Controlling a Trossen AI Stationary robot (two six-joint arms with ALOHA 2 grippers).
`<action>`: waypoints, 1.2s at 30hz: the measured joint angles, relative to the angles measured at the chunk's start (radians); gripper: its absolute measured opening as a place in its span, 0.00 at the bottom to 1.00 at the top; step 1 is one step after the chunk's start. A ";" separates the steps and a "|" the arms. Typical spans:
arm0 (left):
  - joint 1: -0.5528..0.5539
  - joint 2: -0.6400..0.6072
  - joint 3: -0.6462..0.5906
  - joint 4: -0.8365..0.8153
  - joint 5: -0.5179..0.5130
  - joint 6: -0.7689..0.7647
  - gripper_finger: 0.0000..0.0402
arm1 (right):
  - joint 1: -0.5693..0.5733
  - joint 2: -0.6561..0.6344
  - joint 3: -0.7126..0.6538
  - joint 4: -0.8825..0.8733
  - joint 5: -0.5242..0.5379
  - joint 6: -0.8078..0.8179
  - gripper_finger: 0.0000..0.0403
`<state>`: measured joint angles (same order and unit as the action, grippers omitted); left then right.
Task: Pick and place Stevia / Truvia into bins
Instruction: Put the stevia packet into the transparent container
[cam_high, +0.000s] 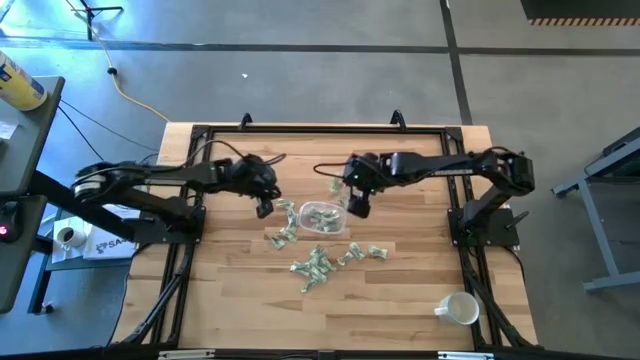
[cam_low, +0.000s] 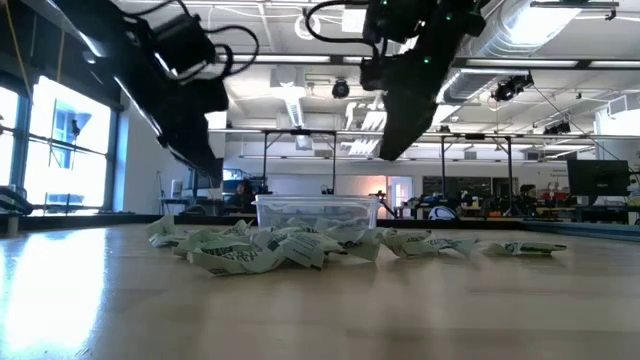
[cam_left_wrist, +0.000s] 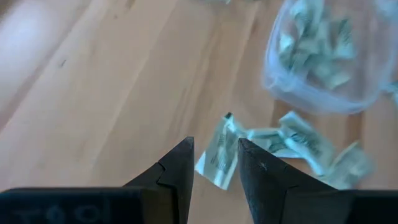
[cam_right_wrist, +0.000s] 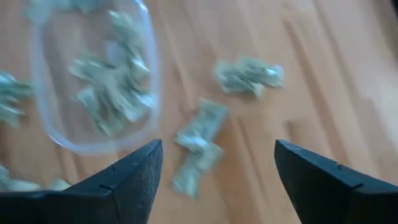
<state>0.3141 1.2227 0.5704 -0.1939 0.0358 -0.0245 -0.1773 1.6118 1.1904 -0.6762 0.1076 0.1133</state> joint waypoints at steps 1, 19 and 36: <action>-0.001 0.034 0.006 0.003 -0.005 0.017 0.40 | -0.008 -0.009 0.000 -0.019 0.006 -0.014 0.74; 0.000 0.272 0.142 -0.084 0.036 0.239 0.60 | -0.159 -0.029 0.000 -0.065 -0.067 -0.223 0.75; -0.001 0.392 0.210 -0.134 -0.005 0.267 0.09 | -0.194 -0.044 0.000 -0.076 -0.097 -0.218 0.75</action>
<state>0.3130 1.6146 0.7800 -0.3277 0.0307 0.2428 -0.3715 1.5673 1.1899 -0.7519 0.0109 -0.1043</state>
